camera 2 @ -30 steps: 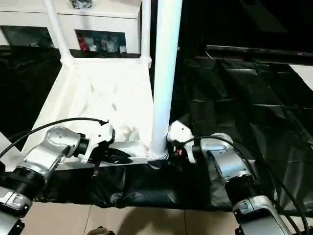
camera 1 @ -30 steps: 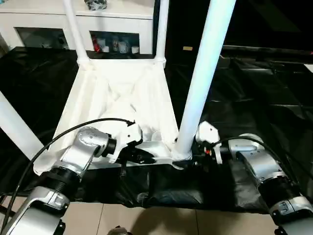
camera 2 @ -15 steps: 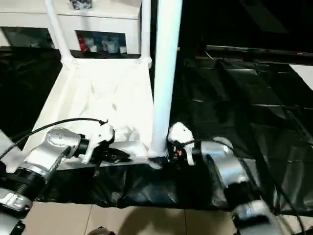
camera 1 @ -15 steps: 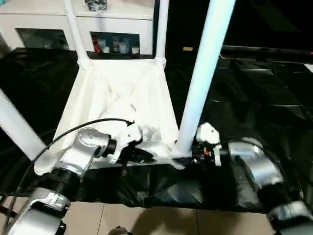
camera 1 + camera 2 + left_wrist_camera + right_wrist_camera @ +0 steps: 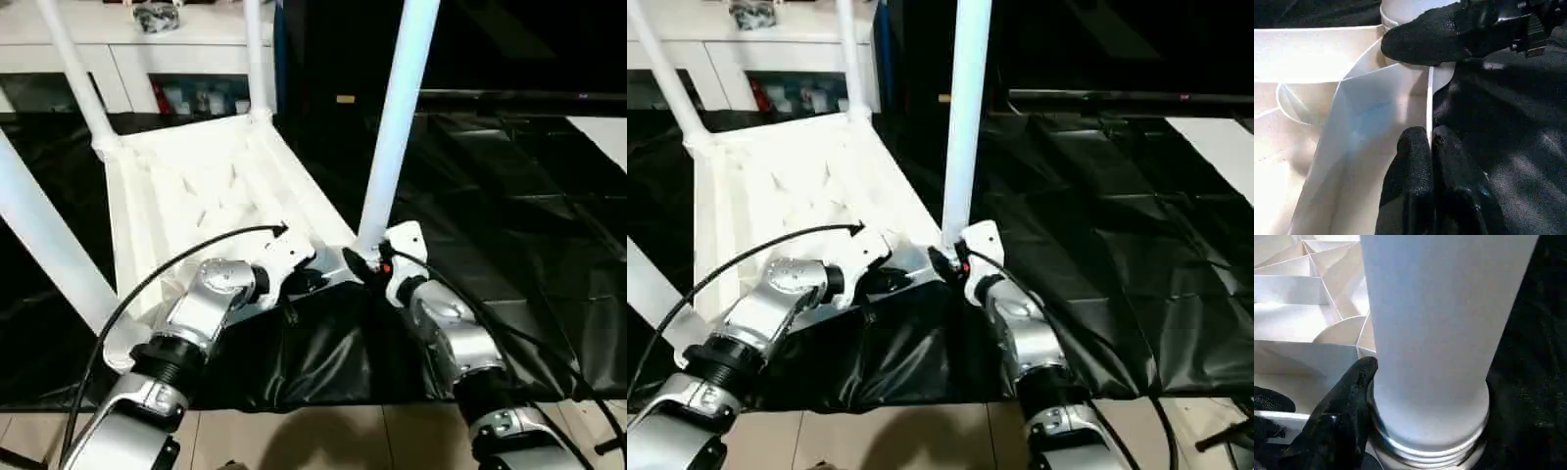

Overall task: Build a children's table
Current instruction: Rotate leg to tighten

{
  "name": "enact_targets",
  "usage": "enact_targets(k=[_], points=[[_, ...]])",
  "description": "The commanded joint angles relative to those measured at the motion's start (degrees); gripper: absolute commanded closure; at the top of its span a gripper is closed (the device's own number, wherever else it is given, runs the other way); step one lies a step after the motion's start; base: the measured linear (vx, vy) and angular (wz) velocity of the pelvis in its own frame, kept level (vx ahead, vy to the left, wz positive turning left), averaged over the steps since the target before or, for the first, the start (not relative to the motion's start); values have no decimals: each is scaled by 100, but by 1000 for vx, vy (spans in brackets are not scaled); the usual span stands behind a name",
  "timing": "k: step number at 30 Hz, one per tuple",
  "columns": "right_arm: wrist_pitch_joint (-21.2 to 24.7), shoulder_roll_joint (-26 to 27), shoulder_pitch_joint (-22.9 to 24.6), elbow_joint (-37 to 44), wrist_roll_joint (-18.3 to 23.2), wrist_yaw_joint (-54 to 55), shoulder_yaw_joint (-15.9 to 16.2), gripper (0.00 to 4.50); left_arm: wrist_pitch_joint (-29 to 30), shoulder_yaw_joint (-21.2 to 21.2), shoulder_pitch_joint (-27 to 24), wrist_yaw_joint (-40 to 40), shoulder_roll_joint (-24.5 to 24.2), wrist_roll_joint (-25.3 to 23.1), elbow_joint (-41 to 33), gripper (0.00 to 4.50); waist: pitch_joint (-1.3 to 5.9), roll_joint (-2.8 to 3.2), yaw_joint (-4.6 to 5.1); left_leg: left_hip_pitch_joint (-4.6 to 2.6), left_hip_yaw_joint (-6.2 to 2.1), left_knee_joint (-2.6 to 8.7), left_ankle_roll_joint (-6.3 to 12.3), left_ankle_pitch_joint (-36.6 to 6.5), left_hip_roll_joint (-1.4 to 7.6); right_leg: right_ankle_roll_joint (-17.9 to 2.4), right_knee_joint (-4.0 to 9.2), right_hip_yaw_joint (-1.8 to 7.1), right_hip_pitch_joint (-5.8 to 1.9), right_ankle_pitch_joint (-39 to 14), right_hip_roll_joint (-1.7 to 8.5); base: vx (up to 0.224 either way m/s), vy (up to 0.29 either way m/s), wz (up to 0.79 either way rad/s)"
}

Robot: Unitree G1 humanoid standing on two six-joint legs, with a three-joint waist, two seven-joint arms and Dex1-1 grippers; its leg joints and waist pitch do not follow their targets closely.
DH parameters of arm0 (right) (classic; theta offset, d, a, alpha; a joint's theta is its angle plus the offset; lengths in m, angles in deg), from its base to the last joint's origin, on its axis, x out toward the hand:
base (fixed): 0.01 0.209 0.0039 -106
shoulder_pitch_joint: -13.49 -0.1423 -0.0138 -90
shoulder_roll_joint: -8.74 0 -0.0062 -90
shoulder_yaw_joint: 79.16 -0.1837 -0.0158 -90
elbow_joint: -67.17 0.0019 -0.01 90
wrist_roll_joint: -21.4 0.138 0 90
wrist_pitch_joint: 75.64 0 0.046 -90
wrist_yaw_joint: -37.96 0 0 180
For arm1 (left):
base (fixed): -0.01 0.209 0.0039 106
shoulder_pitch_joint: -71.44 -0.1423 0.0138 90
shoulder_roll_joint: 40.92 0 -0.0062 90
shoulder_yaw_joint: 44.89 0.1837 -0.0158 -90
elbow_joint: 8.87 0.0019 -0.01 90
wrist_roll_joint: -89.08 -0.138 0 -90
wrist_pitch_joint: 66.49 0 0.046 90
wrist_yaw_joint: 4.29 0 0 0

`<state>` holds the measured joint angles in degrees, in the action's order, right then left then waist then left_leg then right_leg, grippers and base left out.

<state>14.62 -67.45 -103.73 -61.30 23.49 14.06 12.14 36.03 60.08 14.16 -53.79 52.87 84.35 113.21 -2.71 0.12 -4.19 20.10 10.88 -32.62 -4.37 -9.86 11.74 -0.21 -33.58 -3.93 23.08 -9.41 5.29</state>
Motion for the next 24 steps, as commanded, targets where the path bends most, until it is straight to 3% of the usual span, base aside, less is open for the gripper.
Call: enact_targets(k=[1, 2, 3, 4, 7, 11, 14, 17, 20, 24], points=[[-21, 498, -23, 429, 284, -948, 566, 106, -155, 366, 14, -197, 253, 105, -120, 450, 300, -13, -8, -54, -120, 439, 23, -2375, 99, -599, 564, 168, -156, -2950, 284, 0, 0, 0], [-15, 489, -19, 438, 287, -961, 567, 93, -161, 363, 9, -208, 244, 108, -126, 450, 301, 1, -14, -46, -122, 442, 36, -2347, 102, -616, 558, 174, -162, -2900, 287, 0, 0, 0], [52, 264, 30, 612, 302, -1305, 661, 76, -308, 304, -61, -491, 114, 236, -230, 450, 304, -51, -4, -16, -118, 453, 58, -2235, 113, -650, 544, 183, -182, -2760, 287, 0, 0, 0], [91, 140, 58, 679, 301, -1494, 718, 62, -313, 279, -96, -599, 59, 294, -269, 450, 319, -36, -16, 5, -111, 446, 93, -2096, 116, -710, 505, 200, -207, -2549, 294, 0, 0, 0], [61, -367, 148, 813, 284, -2266, 920, 60, -407, 252, -256, -1129, -189, 485, -442, 450, 343, -50, -29, 36, -76, 418, 222, -1683, 123, -943, 412, 216, -250, -1856, 283, 0, 0, 0], [-159, -789, 157, 788, 290, -2939, 1001, 60, -475, 223, -365, -1640, -434, 649, -582, 450, 369, -43, -102, 31, -30, 347, 334, -1230, 119, -1213, 320, 237, -261, -1180, 280, 28, -6, 0], [-231, -1021, 155, 811, 330, -3431, 1052, 60, -562, 228, -378, -1914, -588, 659, -583, 450, 393, -24, -180, 17, 0, 309, 488, -867, 134, -1456, 213, 231, -269, -388, 244, 20, -4, 1], [-281, -1334, 148, 846, 290, -4122, 1211, 60, -547, 251, -368, -2382, -832, 716, -589, 450, 377, 3, -242, 10, 0, 313, 492, -1005, 150, -1459, 224, 217, -269, -584, 253, 0, 0, 0], [-289, -1465, 143, 873, 273, -4400, 1338, 60, -478, 265, -347, -2526, -907, 751, -596, 450, 350, -14, -261, -27, 1, 342, 349, -1360, 164, -1381, 280, 225, -245, -1119, 262, 0, 0, 0], [-370, -1575, 91, 834, 247, -4723, 1447, 97, -322, 304, -340, -2789, -991, 825, -659, 450, 332, -19, -265, -45, -8, 374, 195, -1610, 170, -1259, 325, 242, -227, -1598, 271, 0, 0, 0]])
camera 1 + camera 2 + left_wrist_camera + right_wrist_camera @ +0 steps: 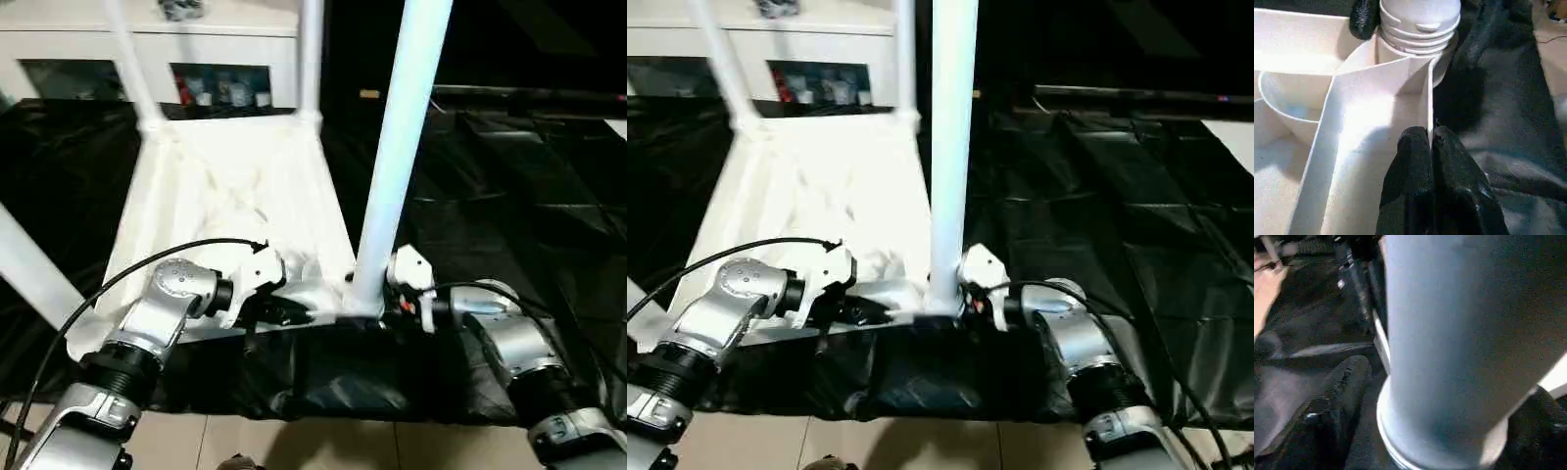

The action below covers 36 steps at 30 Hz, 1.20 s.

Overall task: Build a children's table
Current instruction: Rotate leg to tighten

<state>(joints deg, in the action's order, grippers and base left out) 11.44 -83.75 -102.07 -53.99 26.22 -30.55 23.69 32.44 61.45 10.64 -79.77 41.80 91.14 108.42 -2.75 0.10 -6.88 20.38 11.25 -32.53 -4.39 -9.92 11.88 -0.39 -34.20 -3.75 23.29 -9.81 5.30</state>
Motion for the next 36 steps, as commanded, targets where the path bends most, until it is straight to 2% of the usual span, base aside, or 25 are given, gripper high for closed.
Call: enact_targets(k=[1, 5, 7, 8, 12, 14, 15, 18, 19, 20, 21, 22, 24, 25, 26, 27, 28, 29, 30, 31, 33, 34, 36], points=[[-33, 57, -102, 97, 18, -384, 287, 106, 48, 179, 11, -272, 98, 183, -205, 450, 339, -24, 3, -65, -48, 364, 195, -1587, 153, -1226, 382, 225, -255, -1557, 270, 0, 0, 0], [18, 53, -131, 130, 138, -631, 291, 134, 136, 173, 0, -436, 64, 270, -262, 450, 357, -24, -10, -49, -52, 351, 238, -1383, 153, -1272, 351, 224, -272, -1297, 276, 0, 0, 0], [103, 49, -126, 193, 221, -769, 306, 154, 202, 186, -19, -539, 18, 309, -300, 450, 367, -4, -18, -40, -54, 342, 263, -1305, 155, -1316, 329, 219, -277, -1160, 273, 0, 0, 0], [103, 49, -126, 193, 221, -769, 306, 165, 202, 186, -19, -539, 18, 309, -300, 450, 373, -18, -15, -34, -49, 334, 284, -1245, 149, -1344, 318, 218, -286, -1031, 266, 0, 0, 0], [196, 28, -45, 291, 277, -975, 338, 176, 274, 173, -55, -600, -38, 349, -355, 450, 377, 18, -33, -36, -51, 327, 299, -1216, 144, -1401, 303, 210, -288, -910, 263, 0, 0, 0], [200, 31, -15, 299, 269, -964, 337, 177, 258, 151, -58, -553, -25, 341, -347, 450, 376, 6, -31, -39, -47, 327, 296, -1238, 148, -1398, 311, 211, -285, -923, 261, 0, 0, 0], [177, 70, 15, 272, 240, -831, 303, 177, 196, 95, -43, -367, 40, 295, -298, 450, 372, 30, -42, -43, -50, 331, 269, -1288, 147, -1386, 317, 213, -283, -993, 264, 0, 0, 0], [94, 237, 15, 110, 143, -323, 183, 178, 56, -38, 43, 229, 232, 140, -106, 450, 355, 15, -58, -51, -52, 348, 178, -1419, 151, -1306, 355, 222, -269, -1198, 271, 0, 0, 0], [65, 515, -41, -112, 83, 447, -35, 178, -32, -162, 152, 934, 456, -38, 82, 450, 354, 11, -65, -59, -57, 351, 151, -1468, 147, -1283, 364, 220, -274, -1291, 280, 0, 0, 0], [93, 645, -75, -210, 79, 788, -142, 178, -45, -198, 188, 1176, 538, -97, 134, 450, 332, 25, -37, -60, -57, 364, 65, -1555, 144, -1232, 393, 233, -243, -1470, 285, 0, 0, 0], [146, 811, -121, -329, 86, 1216, -284, 178, -46, -232, 226, 1447, 634, -162, 179, 450, 324, 7, -31, -87, -86, 382, -40, -1753, 120, -1083, 444, 212, -260, -1981, 309, 0, 0, 0], [208, 992, -153, -432, 59, 1661, -382, 178, 41, -279, 262, 1851, 791, -232, 195, 450, 331, 1, -3, -86, -103, 390, -108, -1780, 113, -963, 451, 209, -265, -2221, 312, -55, -9, -3], [249, 1095, -166, -481, 36, 1907, -428, 178, 109, -306, 278, 2088, 887, -269, 190, 450, 327, -6, 73, -65, -109, 398, -97, -1778, 107, -876, 475, 209, -267, -2293, 300, 0, 0, 0], [280, 1208, -175, -530, -88, 2255, -413, 178, 215, -324, 276, 2364, 1021, -319, 152, 450, 328, 16, 77, -69, -109, 393, -77, -1784, 102, -855, 484, 206, -264, -2319, 298, 0, 0, 0], [390, 1416, -214, -615, -207, 2811, -444, 178, 335, -314, 253, 2617, 1183, -371, 85, 450, 327, 12, 99, -76, -102, 385, -43, -1783, 99, -837, 495, 210, -243, -2303, 288, 0, 0, 0], [390, 1416, -214, -615, -207, 2811, -444, 178, 335, -314, 253, 2617, 1183, -371, 85, 450, 327, 5, 127, -56, -101, 387, -33, -1746, 89, -825, 493, 212, -244, -2322, 286, 0, 0, 0], [603, 1805, -305, -736, -373, 3757, -546, 178, 392, -228, 207, 2926, 1405, -511, 25, 450, 323, 3, 153, -38, -106, 396, -41, -1688, 87, -786, 493, 211, -248, -2361, 280, 0, 0, 0], [603, 1805, -305, -736, -373, 3757, -546, 178, 392, -228, 207, 2926, 1405, -511, 25, 450, 317, 12, 179, -40, -106, 401, -56, -1700, 83, -773, 501, 209, -233, -2411, 275, 0, 0, 0], [551, 2050, -344, -755, -436, 3977, -550, 178, 354, -138, 182, 2970, 1518, -600, 25, 450, 325, 12, 205, -17, -128, 409, -62, -1702, 78, -705, 506, 186, -266, -2524, 283, 0, 0, 0], [465, 2114, -341, -731, -470, 3946, -506, 178, 349, -109, 174, 2963, 1559, -614, 19, 450, 327, 15, 205, -16, -129, 409, -52, -1715, 77, -672, 521, 187, -258, -2577, 290, 0, 0, 0], [259, 2210, -287, -587, -448, 3665, -373, 178, 364, -26, 142, 2850, 1613, -603, -45, 450, 344, 2, 194, -49, -108, 385, 19, -1719, 85, -684, 524, 213, -226, -2405, 285, 0, 0, 0], [295, 2214, -260, -519, -369, 3573, -374, 122, 362, -2, 130, 2800, 1599, -598, -69, 450, 344, 5, 195, -29, -105, 391, 55, -1637, 92, -758, 492, 216, -237, -2147, 273, 0, 0, 0], [334, 2116, -216, -401, -279, 3391, -365, 108, 327, 19, 109, 2662, 1525, -556, -117, 450, 340, 21, 195, -21, -99, 395, 84, -1622, 92, -831, 471, 213, -245, -1934, 255, 0, 0, 0]])
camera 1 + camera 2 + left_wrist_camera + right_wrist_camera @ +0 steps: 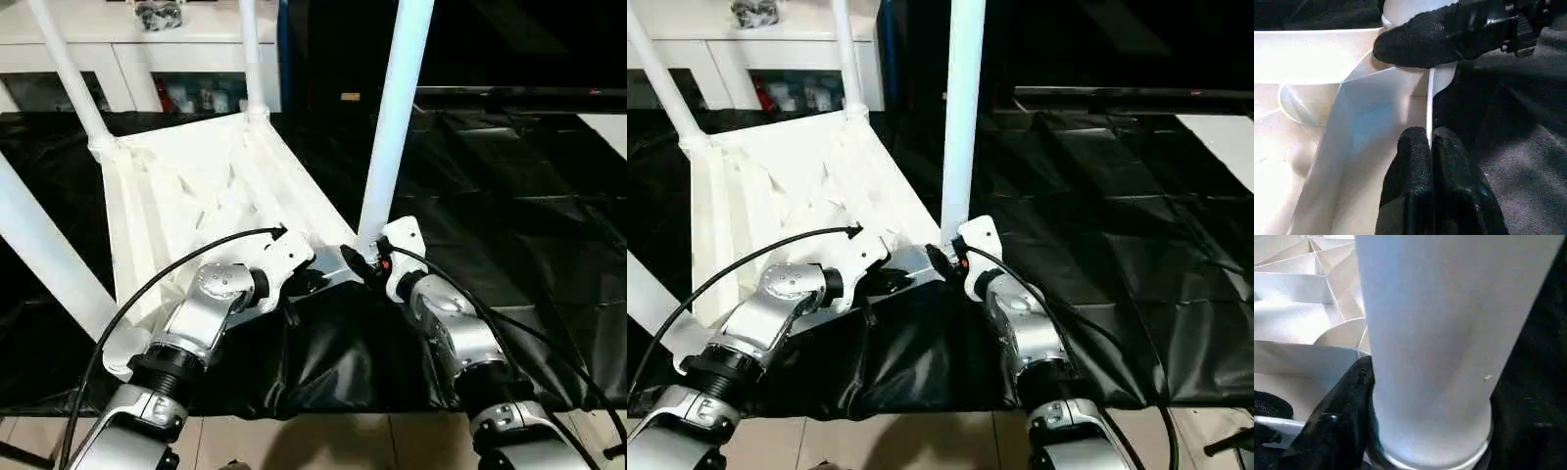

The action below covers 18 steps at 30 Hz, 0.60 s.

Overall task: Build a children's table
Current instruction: Rotate leg to tighten

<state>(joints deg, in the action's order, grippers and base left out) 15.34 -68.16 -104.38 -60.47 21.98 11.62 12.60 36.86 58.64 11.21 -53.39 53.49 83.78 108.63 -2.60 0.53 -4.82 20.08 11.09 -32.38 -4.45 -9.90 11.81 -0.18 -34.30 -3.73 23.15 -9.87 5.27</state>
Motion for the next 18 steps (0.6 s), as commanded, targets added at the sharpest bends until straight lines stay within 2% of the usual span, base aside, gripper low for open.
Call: enact_targets(k=[1, 3, 6, 10, 13, 16, 18], points=[[-60, 470, 31, 295, 155, -916, 747, 102, -160, 310, 35, -109, 301, 223, -168, 450, 326, -21, -12, 6, -81, 380, 99, -1633, 98, -866, 482, 211, -233, -1898, 259, 0, 0, 0], [-70, 303, 53, 373, 136, -1074, 756, 61, -300, 330, -11, -385, 195, 312, -237, 450, 333, -29, -12, 10, -75, 376, 125, -1572, 99, -928, 465, 216, -245, -1757, 265, 0, 0, 0], [-75, 204, 61, 408, 140, -1192, 759, 61, -359, 329, -37, -531, 139, 362, -274, 450, 337, -22, -11, 12, -69, 369, 166, -1535, 106, -1002, 446, 221, -254, -1590, 263, 0, 0, 0], [-364, -511, 195, 617, 273, -2524, 983, 61, -574, 265, -143, -1250, -181, 599, -399, 450, 340, -17, -45, 0, -63, 358, 232, -1528, 111, -1077, 441, 208, -268, -1516, 265, 0, 0, 0], [-428, -792, 246, 681, 319, -3105, 1097, 61, -596, 278, -156, -1569, -330, 670, -411, 450, 342, -17, -73, -1, -45, 342, 309, -1444, 134, -1167, 410, 217, -257, -1348, 261, 0, 0, 0], [-443, -1112, 276, 765, 380, -3786, 1190, 61, -629, 290, -164, -2009, -523, 751, -408, 450, 345, -21, -147, 11, -33, 325, 382, -1319, 141, -1244, 375, 215, -275, -1189, 262, 0, 0, 0], [-395, -1229, 251, 788, 428, -4122, 1191, 61, -615, 275, -161, -2308, -632, 860, -417, 450, 345, -32, -161, 10, -30, 322, 387, -1335, 142, -1264, 373, 213, -271, -1233, 268, 0, 0, 0]])
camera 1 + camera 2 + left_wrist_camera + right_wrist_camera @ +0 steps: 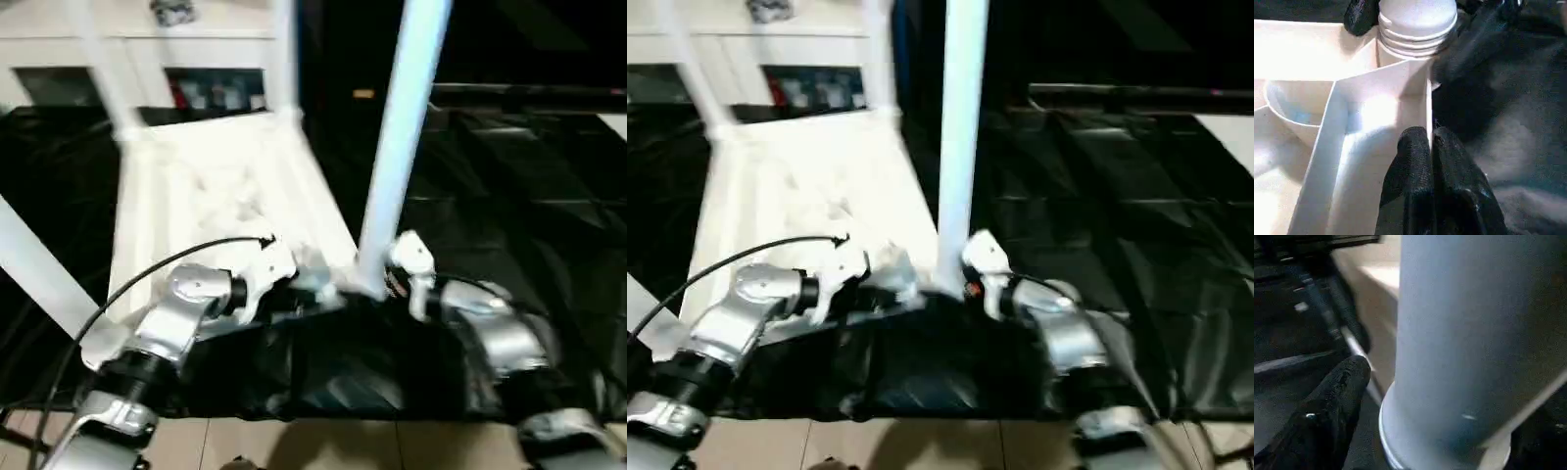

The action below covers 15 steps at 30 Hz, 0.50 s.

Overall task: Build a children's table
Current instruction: Rotate leg to tighten

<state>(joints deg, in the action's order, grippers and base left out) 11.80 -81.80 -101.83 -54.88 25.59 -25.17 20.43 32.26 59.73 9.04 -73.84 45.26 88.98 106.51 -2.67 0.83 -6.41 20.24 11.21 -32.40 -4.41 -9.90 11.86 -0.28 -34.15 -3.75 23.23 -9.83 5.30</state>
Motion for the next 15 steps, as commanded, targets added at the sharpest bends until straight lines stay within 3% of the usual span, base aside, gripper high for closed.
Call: enact_targets(k=[1, 7, 11, 12, 14, 15], points=[[-11, 74, -30, 235, 99, -606, 420, 61, -136, 156, 73, -393, 133, 381, -195, 450, 347, -72, -4, -4, -41, 327, 383, -1342, 137, -1256, 364, 215, -278, -1277, 268, 0, 0, 0], [-23, -131, -118, 231, 118, -1052, 559, 111, -122, 141, 150, -860, -58, 484, -111, 450, 350, -71, -40, -23, -47, 332, 338, -1318, 150, -1261, 360, 214, -261, -1361, 270, 0, 0, 0], [-24, -209, -110, 311, 121, -1316, 655, 137, -100, 170, 172, -1151, -222, 516, -97, 450, 349, -107, -58, -16, -43, 328, 357, -1265, 148, -1283, 345, 214, -269, -1307, 274, 0, 0, 0], [-8, -207, -106, 327, 132, -1368, 654, 154, -90, 169, 172, -1181, -240, 521, -100, 450, 349, -92, -68, -17, -46, 329, 350, -1251, 153, -1277, 340, 218, -267, -1307, 280, 0, 0, 0], [33, -193, -87, 382, 155, -1472, 665, 169, -47, 161, 156, -1266, -314, 532, -133, 450, 346, -128, -74, -22, -43, 331, 351, -1254, 158, -1280, 340, 217, -262, -1306, 278, 0, 0, 0], [46, -190, -79, 394, 161, -1490, 671, 169, -44, 159, 150, -1267, -329, 524, -137, 450, 346, -115, -89, -24, -45, 330, 345, -1234, 161, -1285, 332, 220, -260, -1283, 281, 0, 0, 0]])
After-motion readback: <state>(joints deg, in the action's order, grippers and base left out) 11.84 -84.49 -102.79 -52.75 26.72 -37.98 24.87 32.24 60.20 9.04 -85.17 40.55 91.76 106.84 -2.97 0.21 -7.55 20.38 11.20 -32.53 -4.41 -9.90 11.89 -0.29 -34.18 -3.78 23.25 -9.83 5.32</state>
